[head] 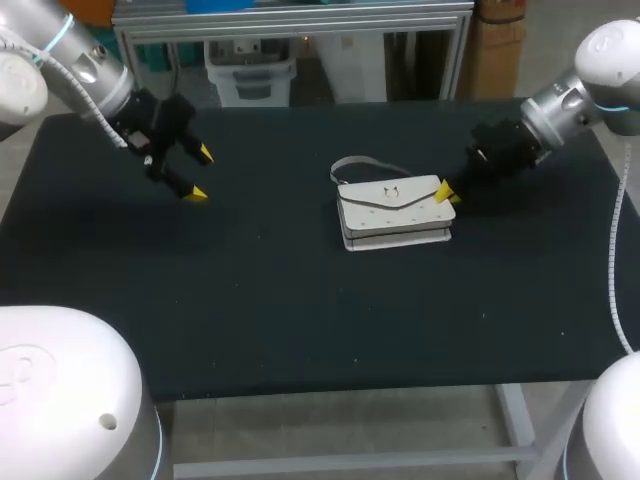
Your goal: Pick up the bag, open it, inspect its contents, close it, and place it on the opposite side
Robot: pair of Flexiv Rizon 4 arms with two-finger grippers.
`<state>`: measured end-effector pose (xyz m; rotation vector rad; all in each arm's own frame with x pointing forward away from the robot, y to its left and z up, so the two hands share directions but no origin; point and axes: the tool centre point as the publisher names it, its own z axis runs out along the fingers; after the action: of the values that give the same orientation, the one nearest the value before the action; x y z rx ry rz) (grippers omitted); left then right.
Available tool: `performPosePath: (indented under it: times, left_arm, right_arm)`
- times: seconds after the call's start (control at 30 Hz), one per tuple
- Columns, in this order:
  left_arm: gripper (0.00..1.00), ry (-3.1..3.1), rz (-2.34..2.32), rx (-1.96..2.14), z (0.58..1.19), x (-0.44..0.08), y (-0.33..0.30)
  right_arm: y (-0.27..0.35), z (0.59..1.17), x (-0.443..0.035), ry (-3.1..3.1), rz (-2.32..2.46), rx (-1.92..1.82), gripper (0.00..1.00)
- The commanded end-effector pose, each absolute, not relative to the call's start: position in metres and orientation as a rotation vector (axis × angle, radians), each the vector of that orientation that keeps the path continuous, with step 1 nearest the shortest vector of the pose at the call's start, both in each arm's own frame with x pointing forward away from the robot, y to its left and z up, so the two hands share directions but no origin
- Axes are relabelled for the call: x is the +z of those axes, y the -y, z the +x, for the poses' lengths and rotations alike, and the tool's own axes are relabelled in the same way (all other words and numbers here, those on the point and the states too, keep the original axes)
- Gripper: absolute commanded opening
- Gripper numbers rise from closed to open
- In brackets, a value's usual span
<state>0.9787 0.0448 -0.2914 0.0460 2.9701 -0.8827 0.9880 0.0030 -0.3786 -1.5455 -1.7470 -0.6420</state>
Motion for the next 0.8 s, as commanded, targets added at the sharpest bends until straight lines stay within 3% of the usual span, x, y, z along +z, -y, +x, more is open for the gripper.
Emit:
performPosePath:
  times: [0.03, 0.8]
  left_arm:
    - [1.0, -2.969, 0.046, -0.885, 0.979, -0.292, -0.045]
    - [1.0, -2.969, 0.046, -0.885, 0.979, -0.292, -0.045]
  right_arm:
    - [-0.019, 0.975, -0.378, 1.737, -1.73, -0.884, 0.0]
    - [-0.068, 0.976, -0.382, 1.72, -1.701, -0.915, 0.0]
